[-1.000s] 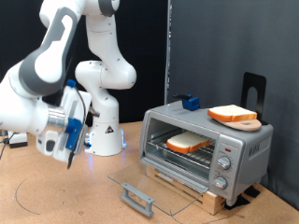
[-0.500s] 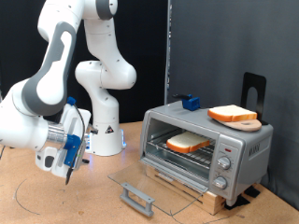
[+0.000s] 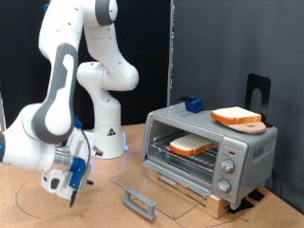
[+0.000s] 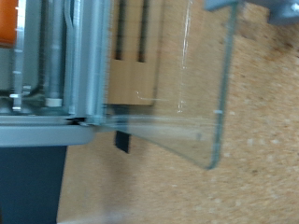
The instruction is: Make a piece of toast with the oven
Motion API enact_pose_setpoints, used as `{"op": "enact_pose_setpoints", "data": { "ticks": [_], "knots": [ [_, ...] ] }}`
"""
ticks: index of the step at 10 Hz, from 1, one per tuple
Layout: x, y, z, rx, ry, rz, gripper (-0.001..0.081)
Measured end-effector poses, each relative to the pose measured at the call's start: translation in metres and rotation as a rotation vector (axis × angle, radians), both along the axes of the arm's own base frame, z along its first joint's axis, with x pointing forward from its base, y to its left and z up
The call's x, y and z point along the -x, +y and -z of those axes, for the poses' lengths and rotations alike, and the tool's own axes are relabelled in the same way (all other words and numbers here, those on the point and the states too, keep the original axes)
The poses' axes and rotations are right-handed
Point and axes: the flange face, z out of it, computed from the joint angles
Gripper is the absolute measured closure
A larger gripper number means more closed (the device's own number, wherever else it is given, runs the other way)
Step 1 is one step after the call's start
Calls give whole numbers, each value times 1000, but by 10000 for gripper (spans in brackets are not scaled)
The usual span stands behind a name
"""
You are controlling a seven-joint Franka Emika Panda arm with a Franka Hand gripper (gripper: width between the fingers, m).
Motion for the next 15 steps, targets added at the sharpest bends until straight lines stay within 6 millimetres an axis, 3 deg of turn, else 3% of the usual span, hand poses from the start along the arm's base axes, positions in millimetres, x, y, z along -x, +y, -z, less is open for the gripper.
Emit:
{"op": "enact_pose_setpoints", "data": {
  "ticks": [3, 7, 9, 13, 15],
  "knots": [
    [-1, 23, 26, -16, 26, -20, -3],
    [10, 65, 35, -93, 57, -52, -3],
    [15, 79, 24, -173, 54, -56, -3],
    [22, 83, -21, -346, 34, -82, -3],
    [24, 95, -37, -369, 13, -80, -3]
  ]
}}
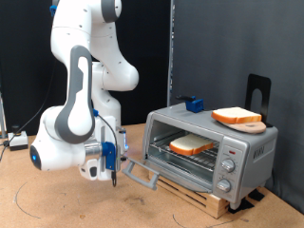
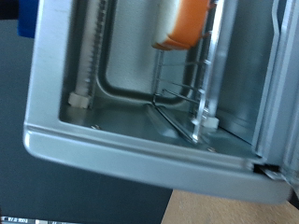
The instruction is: Make a piece of toast with the oven
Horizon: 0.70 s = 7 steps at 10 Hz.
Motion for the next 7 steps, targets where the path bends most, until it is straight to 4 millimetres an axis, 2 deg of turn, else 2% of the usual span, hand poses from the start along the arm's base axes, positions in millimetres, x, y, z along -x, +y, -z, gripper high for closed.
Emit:
{"op": "enact_pose_setpoints", "data": {
  "ticks": [7],
  "knots": [
    [17, 75, -33, -10, -34, -44, -3]
  ]
}}
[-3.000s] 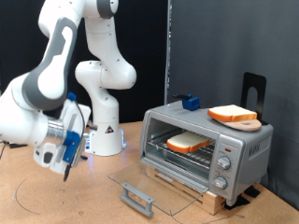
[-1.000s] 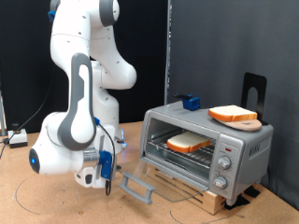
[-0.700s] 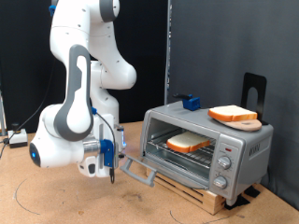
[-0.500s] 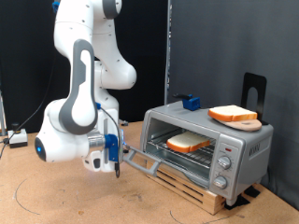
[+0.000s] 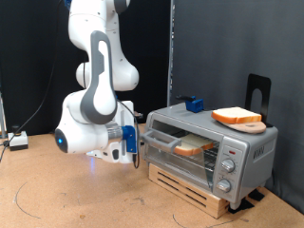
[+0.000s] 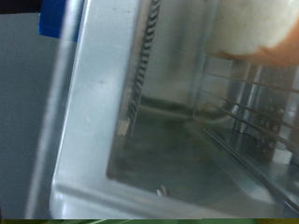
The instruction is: Make a piece of toast with the oven
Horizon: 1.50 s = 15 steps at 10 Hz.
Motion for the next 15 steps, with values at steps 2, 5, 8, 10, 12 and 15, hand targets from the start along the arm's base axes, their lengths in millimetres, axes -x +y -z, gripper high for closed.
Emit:
{"op": "enact_pose_setpoints", "data": {
  "ticks": [2, 5, 8, 10, 12, 15],
  "knots": [
    [8, 26, -6, 4, -1, -14, -3],
    [14, 42, -18, 72, 44, 1, -3],
    [9, 4, -17, 167, 110, 65, -3],
    [4, -26, -16, 224, 122, 118, -3],
    [-1, -56, -15, 246, 118, 156, -3],
    [-4, -63, -11, 224, 126, 152, -3]
  ]
}}
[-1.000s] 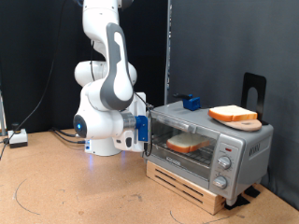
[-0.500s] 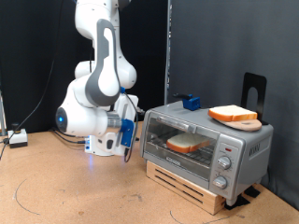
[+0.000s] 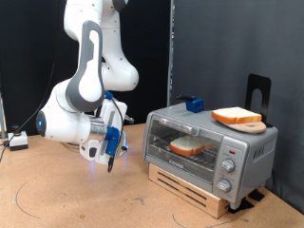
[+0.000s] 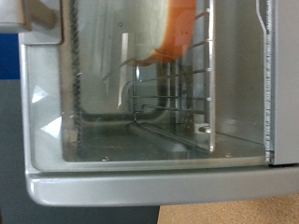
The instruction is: Make a piece of toast with the oven
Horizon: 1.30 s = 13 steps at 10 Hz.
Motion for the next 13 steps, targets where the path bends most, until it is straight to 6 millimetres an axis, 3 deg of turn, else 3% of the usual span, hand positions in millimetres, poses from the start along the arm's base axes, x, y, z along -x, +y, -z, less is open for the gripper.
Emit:
{"op": "enact_pose_setpoints", "data": {
  "ticks": [4, 6, 7, 9, 11, 13],
  "knots": [
    [-52, 6, -5, -62, -41, 52, -3],
    [-82, 5, -7, -86, -17, 211, -3],
    [-90, 6, -6, -88, -8, 269, -3],
    [-86, 9, -9, -121, -45, 191, -3],
    [-108, 16, -14, -162, -109, 128, -3],
    [-135, 23, -8, -109, -75, 182, -3]
  ]
}}
